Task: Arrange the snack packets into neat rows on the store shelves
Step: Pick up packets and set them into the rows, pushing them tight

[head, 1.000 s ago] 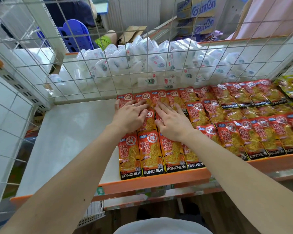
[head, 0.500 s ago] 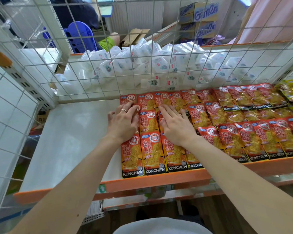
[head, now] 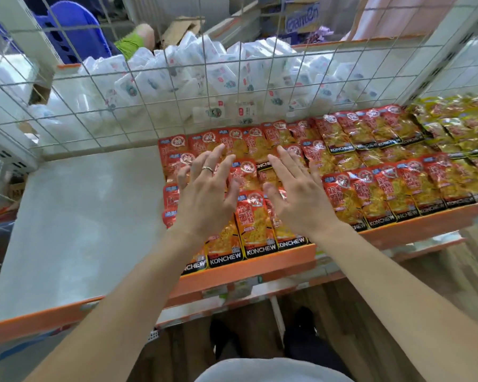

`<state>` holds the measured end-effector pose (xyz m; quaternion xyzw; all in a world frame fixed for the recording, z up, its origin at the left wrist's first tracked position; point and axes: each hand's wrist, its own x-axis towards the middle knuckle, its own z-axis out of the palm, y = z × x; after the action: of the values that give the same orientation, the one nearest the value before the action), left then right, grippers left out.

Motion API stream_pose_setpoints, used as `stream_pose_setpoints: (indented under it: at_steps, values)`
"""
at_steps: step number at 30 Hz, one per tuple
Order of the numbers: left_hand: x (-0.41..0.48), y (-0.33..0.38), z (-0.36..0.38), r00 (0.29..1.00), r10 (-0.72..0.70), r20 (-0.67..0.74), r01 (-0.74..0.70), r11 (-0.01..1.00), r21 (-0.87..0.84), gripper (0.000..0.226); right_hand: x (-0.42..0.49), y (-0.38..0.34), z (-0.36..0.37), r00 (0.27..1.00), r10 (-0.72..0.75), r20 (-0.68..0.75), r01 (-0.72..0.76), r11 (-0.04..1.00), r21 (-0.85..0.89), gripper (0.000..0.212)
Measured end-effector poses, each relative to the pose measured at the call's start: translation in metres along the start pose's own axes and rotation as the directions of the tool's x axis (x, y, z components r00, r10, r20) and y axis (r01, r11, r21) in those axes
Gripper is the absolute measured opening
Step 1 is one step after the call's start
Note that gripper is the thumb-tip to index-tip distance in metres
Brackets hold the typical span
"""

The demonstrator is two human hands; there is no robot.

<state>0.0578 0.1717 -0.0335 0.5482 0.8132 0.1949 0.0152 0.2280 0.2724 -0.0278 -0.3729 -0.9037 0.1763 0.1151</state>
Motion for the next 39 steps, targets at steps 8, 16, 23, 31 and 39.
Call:
stream_pose_setpoints:
  at_steps: [8, 16, 23, 31, 39]
  values:
    - [-0.002, 0.106, 0.020, 0.995, 0.095, 0.008, -0.095, 0.995, 0.025, 0.061, -0.044, 0.078, -0.057, 0.996, -0.007, -0.088, 0.007, 1.000, -0.009, 0.057]
    - [-0.017, 0.268, 0.055, 0.996, 0.085, 0.019, -0.085, 0.996, 0.027, 0.068, -0.111, 0.208, -0.138, 0.990, 0.011, -0.137, -0.011, 1.000, 0.004, 0.059]
    - [-0.025, 0.388, 0.096, 0.994, 0.102, 0.028, -0.102, 0.995, -0.016, 0.066, -0.174, 0.308, -0.189, 0.994, 0.041, -0.097, -0.046, 0.998, -0.050, 0.059]
    - [0.000, 0.474, 0.130, 0.968, 0.229, 0.100, -0.225, 0.973, -0.056, 0.060, -0.202, 0.386, -0.233, 0.967, 0.175, -0.185, -0.185, 0.982, -0.040, 0.067]
    - [0.050, 0.519, 0.169, 0.942, 0.308, 0.136, -0.301, 0.951, -0.073, 0.062, -0.192, 0.448, -0.246, 0.945, 0.280, -0.166, -0.291, 0.956, -0.043, 0.066]
